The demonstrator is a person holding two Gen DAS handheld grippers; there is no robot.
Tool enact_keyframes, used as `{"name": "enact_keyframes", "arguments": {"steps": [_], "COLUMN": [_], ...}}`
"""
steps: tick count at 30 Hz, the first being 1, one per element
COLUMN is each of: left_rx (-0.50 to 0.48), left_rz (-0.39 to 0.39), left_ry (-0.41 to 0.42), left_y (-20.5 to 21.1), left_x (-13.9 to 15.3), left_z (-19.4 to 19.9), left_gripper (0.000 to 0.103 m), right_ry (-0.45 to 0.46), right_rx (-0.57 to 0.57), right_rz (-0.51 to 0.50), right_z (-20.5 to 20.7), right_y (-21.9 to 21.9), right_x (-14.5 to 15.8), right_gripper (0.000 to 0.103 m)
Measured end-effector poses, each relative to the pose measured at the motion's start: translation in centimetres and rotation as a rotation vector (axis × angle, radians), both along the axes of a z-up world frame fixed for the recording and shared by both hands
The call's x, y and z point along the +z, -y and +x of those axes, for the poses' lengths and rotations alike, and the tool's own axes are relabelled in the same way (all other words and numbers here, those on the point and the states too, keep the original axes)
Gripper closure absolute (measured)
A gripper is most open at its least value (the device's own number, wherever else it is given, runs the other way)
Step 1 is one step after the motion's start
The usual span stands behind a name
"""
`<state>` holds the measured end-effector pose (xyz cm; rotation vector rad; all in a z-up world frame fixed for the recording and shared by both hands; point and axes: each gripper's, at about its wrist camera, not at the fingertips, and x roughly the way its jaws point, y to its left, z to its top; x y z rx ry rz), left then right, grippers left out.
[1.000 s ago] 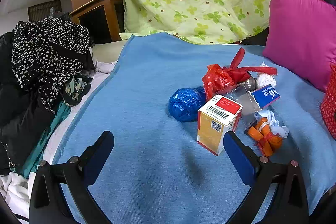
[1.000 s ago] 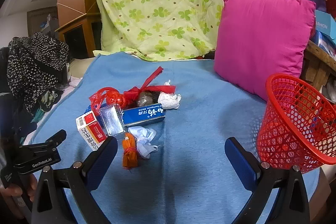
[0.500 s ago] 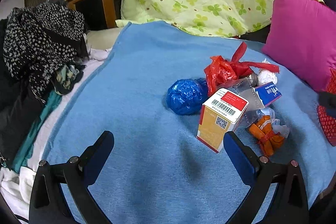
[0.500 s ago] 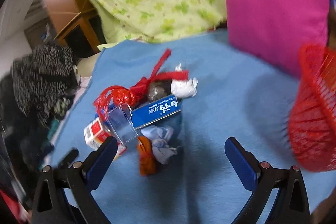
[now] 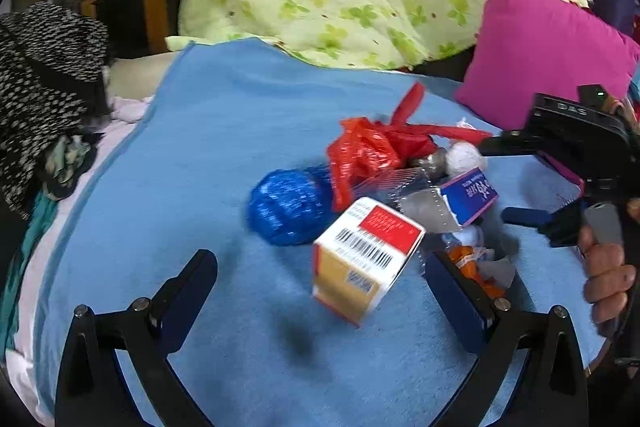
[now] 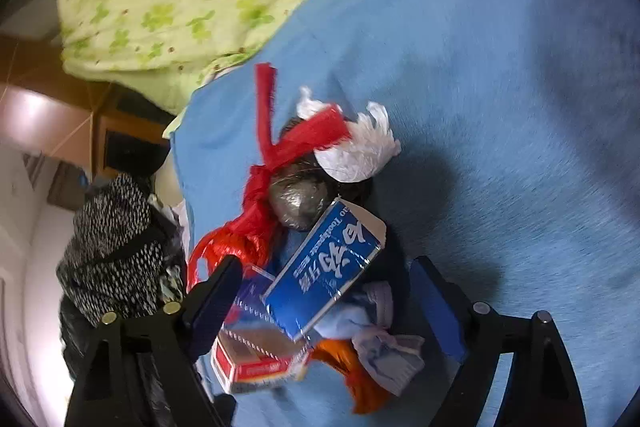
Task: Collect trash
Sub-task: 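Grasp the blue toothpaste box with the right gripper while the left gripper grasps the medicine box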
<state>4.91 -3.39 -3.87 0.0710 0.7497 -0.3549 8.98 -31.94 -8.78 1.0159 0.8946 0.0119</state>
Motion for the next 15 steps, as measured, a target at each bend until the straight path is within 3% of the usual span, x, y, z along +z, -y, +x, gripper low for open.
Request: {"name": "enact_keyframes", "arguments": {"steps": [4,6,9,11,15], "left_rx": [-0.028,-0.042,-0.067,-0.098,-0.132], "left_rz": [-0.008,-0.019,-0.016,-0.035,-0.035], "left_ry": [-0.064,-0.094,-0.126,-0.149,-0.133], "left_y": [0.9,1.1,1.6,1.9,2.2], "left_x": [-0.9,-1.2,-1.8,-2.0,-1.9], "left_z": [1.1,1.5,2.0,2.2,1.5], "left_gripper": [0.001,0.011,0.029,0.04,0.042], "right_ry": [-0.01,-0.021,-0.03,-0.025,0.025], "right_rx": [-0.005,-0.01,-0.017,-0.022,-0.004], "right_rz": [0.047,0.031,0.053,0.053,0.004], "right_z": [1.4,2.0,2.5,2.4,1.2], "right_y": [-0.3,-0.4,-0.4,-0.3,-0.5], "right_x": [-1.2,-1.6,-2.6,-3.0,-1.8], "right_gripper": [0.028,0.03,0.056,0.059,0.06]}}
